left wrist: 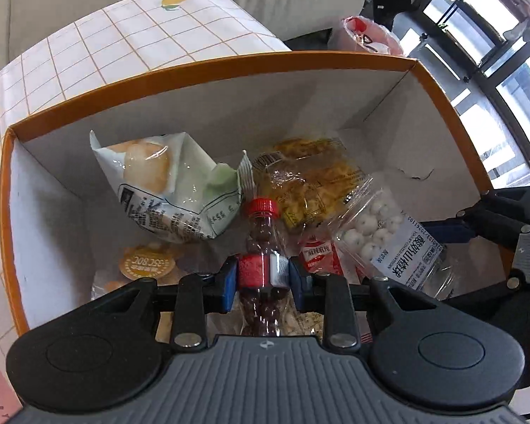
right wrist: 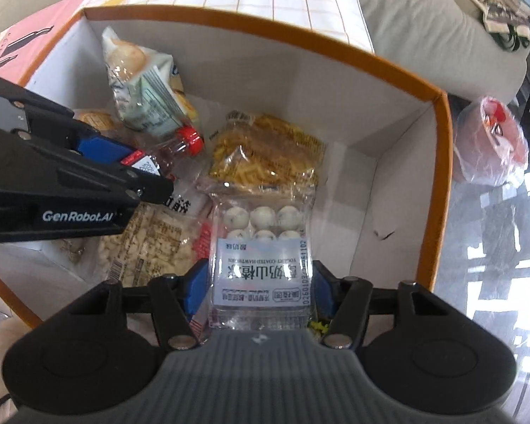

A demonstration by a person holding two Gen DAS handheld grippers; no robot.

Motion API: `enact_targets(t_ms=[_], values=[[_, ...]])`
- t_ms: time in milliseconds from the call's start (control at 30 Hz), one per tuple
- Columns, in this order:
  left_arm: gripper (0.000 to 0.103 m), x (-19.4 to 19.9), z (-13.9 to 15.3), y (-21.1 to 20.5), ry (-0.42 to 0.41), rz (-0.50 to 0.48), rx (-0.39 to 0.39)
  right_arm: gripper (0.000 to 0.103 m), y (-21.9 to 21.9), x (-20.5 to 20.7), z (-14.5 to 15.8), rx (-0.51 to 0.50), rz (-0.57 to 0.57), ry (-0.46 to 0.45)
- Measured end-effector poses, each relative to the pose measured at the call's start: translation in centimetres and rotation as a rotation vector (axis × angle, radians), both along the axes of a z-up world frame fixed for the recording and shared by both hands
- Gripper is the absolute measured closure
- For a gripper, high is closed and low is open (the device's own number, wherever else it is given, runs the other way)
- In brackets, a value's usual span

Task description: Organize snacks

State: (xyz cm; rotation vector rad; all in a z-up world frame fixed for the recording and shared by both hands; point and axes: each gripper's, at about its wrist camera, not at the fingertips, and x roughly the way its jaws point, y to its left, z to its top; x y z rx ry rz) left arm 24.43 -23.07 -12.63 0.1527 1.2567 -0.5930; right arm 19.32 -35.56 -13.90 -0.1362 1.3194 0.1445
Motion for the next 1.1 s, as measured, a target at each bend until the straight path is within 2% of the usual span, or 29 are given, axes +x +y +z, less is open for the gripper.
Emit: enact_targets(t_ms=[133,167,267,367,533,800,1100], values=[[0.051,-0.4,0.9,0.4,-0.029,0.000,-0.017,0.040,-0.2,-0.2,0.0,0.013,-0.012,0.004],[0.050,-0.5,1.2,0.6,-0.030,-0.005,-0.020,0.038,0.0,-0.2,0.0,0.018,-0.011,0.003],[0.039,-1.1,2.5,0.9,-0.054,-0.011,-0.015,0.029,0.5,-0.4,0.5,0.012,0.005,0.002],[0.038,-1.8,4.1,1.3,-0.089,-0.010,-0.014,0.027,1.1,-0.9,1.6,-0.011,0.015,-0.022],[0.038,-3.6,7.9,3.5,-0.154,0.016,-0.034,0.026,1.7,-2.0,4.2,0.017,-0.012,-0.063],[0.038,-7.2,13.2,6.9,-0.272,0.068,-0.015,0.023,3.3,-4.4,8.9,0.049,-0.026,-0.153],[0.038,-12.2,17.9,11.2,-0.399,0.129,-0.047,0.019,5.7,-8.2,14.1,0.137,-0.056,-0.270]])
